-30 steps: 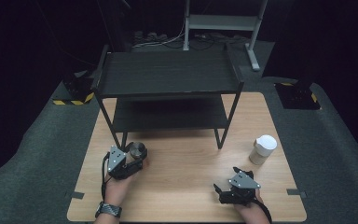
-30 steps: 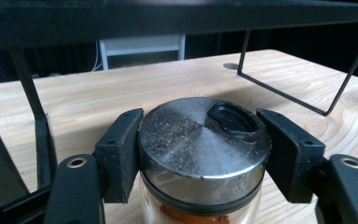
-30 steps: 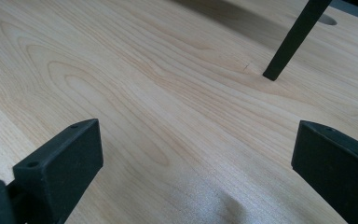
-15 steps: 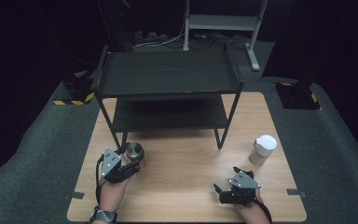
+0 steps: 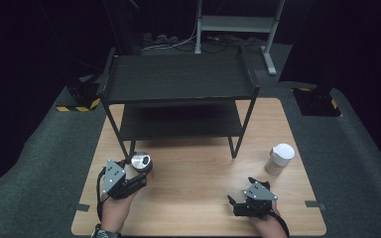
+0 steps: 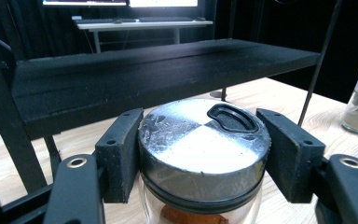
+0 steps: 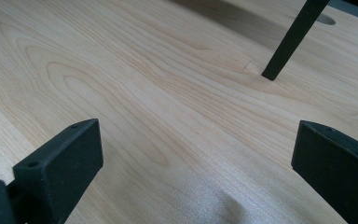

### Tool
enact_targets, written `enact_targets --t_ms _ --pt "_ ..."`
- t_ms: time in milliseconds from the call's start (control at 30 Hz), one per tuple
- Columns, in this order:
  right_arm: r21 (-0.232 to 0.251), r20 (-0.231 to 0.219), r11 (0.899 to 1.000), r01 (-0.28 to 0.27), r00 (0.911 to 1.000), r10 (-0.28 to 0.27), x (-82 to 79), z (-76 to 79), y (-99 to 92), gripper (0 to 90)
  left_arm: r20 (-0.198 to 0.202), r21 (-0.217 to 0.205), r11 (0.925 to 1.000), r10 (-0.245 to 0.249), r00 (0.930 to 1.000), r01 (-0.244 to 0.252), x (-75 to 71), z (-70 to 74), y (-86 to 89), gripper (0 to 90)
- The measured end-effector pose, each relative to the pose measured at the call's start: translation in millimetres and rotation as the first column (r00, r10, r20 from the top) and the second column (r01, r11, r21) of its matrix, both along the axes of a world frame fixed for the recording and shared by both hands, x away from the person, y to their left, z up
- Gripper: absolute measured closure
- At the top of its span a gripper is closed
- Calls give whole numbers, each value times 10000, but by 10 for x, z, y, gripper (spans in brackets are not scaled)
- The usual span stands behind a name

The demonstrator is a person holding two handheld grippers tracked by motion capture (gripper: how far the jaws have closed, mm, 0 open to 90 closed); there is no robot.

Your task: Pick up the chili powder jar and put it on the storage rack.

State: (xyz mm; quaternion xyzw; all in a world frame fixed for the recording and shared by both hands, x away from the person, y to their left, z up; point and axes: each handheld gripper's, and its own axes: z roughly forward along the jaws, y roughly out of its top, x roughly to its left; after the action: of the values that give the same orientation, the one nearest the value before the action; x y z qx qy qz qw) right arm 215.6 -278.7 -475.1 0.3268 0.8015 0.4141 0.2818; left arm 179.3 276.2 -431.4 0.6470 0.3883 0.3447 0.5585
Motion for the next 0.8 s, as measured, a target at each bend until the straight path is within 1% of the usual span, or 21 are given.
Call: enact_targets --t_ms 133,300,567,700,800 --pt "3 0 10000 9 10000 -9 -1 0 0 10 147 61 10000 -33 9999 32 -35 63 1 346" --pt "1 -8 10000 8 10000 -8 1 1 0 9 380 -47 10000 -53 9993 55 -74 149 14 346" --pt "6 -10 10000 -6 10000 6 2 1 -2 10 745 -149 9998 -126 9971 138 -118 328 24 347" --pt "20 -27 10000 -6 10000 6 6 2 -6 9 867 -183 9996 -183 9961 199 -120 414 25 347" --pt "24 -29 10000 -13 10000 13 7 2 -8 10 942 -94 9997 -218 9953 227 -119 496 20 346"
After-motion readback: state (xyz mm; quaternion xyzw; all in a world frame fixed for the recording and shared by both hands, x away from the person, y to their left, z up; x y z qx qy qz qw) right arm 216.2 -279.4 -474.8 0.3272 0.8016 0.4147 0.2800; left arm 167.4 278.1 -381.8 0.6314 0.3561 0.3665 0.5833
